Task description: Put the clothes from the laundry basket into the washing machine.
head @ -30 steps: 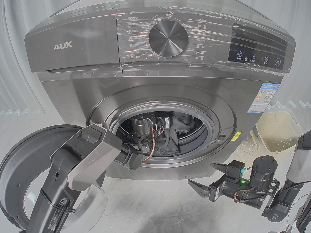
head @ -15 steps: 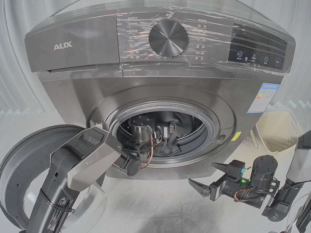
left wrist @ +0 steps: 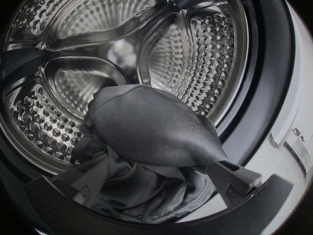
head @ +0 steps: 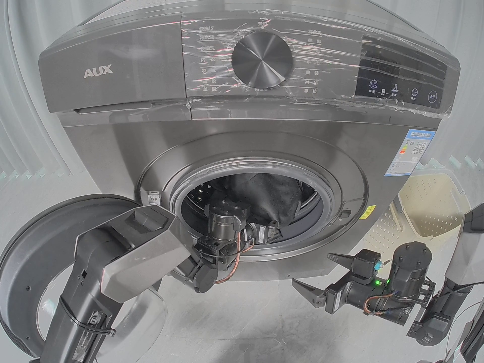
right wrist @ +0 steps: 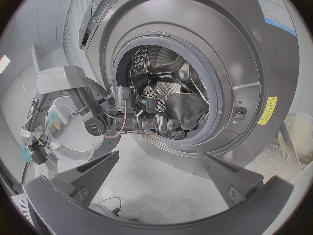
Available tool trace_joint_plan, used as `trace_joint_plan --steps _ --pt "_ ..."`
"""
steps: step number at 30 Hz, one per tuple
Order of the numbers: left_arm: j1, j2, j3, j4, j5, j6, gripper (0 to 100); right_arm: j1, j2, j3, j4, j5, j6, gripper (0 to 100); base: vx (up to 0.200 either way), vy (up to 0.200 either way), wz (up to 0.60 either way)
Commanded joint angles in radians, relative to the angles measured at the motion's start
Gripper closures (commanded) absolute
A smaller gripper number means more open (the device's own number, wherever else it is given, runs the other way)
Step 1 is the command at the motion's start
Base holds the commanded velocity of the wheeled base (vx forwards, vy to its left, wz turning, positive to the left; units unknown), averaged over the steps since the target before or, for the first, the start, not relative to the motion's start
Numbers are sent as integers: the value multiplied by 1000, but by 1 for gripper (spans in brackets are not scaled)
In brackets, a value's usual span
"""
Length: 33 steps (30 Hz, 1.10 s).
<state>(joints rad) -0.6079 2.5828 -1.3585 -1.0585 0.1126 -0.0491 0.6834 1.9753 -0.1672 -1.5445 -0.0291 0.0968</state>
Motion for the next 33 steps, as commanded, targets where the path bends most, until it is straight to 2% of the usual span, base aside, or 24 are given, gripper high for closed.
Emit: trace_joint_plan --steps 1,7,13,16,21,26,27,33 --pt "3 45 -11 0 1 12 100 1 2 -2 0 0 0 0 0 0 0" --pt "7 48 -45 0 1 9 100 1 2 -6 0 0 0 0 0 0 0" --pt "31 48 -232 2 50 -12 100 1 0 -6 0 0 0 0 0 0 0" --pt "48 85 -326 -11 82 -14 100 1 0 -9 0 0 0 0 0 0 0" --pt "62 131 -449 -12 99 -14 100 1 -1 -12 0 0 0 0 0 0 0" --pt "62 148 -449 -15 99 -11 100 1 0 -14 0 0 0 0 0 0 0" --pt "62 148 -449 -15 99 -11 0 1 0 -14 0 0 0 0 0 0 0" --pt "60 160 -449 -15 99 -12 0 1 -1 -12 0 0 0 0 0 0 0"
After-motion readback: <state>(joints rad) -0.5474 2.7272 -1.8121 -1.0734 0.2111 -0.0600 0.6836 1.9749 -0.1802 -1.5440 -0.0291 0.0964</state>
